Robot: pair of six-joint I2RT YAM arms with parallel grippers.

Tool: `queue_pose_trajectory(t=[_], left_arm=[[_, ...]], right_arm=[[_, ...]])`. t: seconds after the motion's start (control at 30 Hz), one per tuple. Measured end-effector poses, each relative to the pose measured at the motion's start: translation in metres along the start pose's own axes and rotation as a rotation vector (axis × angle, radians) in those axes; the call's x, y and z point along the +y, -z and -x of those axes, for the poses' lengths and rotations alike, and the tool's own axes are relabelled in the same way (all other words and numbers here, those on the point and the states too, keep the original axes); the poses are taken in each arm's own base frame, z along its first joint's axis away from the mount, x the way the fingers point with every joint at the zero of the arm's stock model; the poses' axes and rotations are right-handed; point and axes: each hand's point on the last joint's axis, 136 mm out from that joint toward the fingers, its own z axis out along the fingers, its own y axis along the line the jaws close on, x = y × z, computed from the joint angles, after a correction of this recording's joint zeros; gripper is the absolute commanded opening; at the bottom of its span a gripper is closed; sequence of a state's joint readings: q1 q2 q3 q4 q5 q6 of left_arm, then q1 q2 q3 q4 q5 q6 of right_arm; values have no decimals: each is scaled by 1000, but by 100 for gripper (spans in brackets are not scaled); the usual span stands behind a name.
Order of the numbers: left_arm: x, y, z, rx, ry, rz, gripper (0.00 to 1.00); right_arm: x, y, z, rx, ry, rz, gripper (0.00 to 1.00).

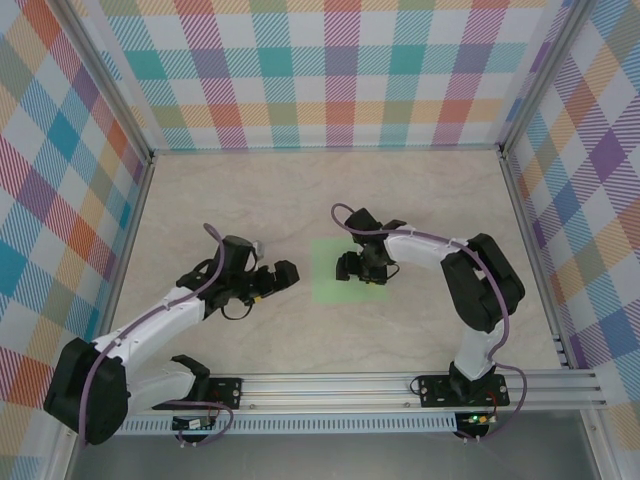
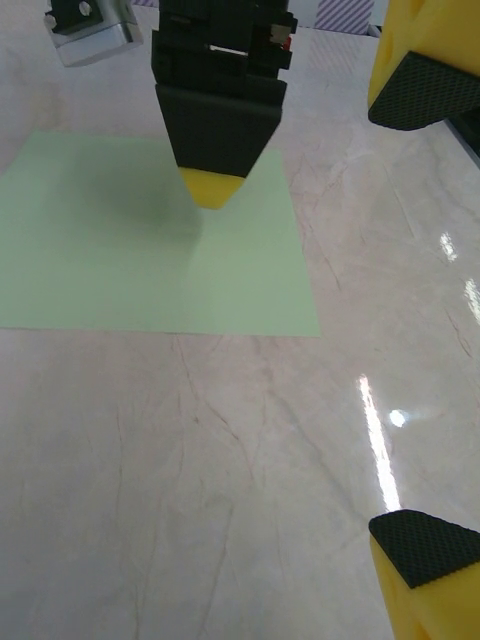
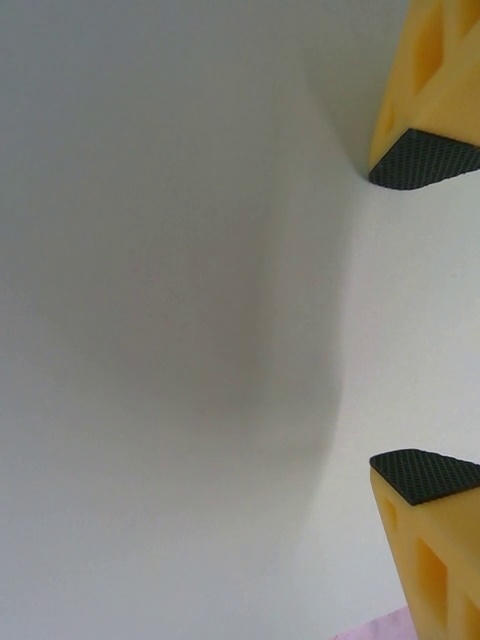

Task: Fold a paper plane with a square sheet of paper (pick it up from the middle)
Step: Move the square sheet of paper to the center of the table, then first fold in half a square sheet of paper at the center of the table.

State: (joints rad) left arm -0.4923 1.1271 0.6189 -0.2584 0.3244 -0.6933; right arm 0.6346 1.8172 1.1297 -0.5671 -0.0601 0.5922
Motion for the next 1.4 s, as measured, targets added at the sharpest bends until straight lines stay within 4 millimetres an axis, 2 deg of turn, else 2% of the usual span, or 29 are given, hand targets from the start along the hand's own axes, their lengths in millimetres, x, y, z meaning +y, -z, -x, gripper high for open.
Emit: queue_pose_trajectory(t=[0.13,0.3,0.43,0.5,0.6,0.77,0.9,1.13,1.4], left_arm=[[-2,-3,10,-47,-4,6,100],[2,-1,21,-105,-8,38,100],[1,6,30,-166,-16,45,100],[-1,10,34,-196,-23,30,100],[-4,8,37,-205,-26,17,100],[-2,-16,30,-112,-15,27,100],[2,-27,25,-63,-5,35,100],[-4,-27,30,-70,-10,20,100],[-6,-27,31,-77,-13,14,100]], right_arm=[[1,6,-1,11,31,-7,84],[12,32,8,-45,43,-26,100],[22,52,23,-115,8,-84,100],[25,54,28,-127,-14,-109,100],[25,46,33,-116,-40,-152,100],[20,18,37,-61,-62,-235,100],[16,6,39,-33,-62,-275,100],[18,1,45,-24,-50,-299,100],[15,-13,42,6,-46,-310,100]])
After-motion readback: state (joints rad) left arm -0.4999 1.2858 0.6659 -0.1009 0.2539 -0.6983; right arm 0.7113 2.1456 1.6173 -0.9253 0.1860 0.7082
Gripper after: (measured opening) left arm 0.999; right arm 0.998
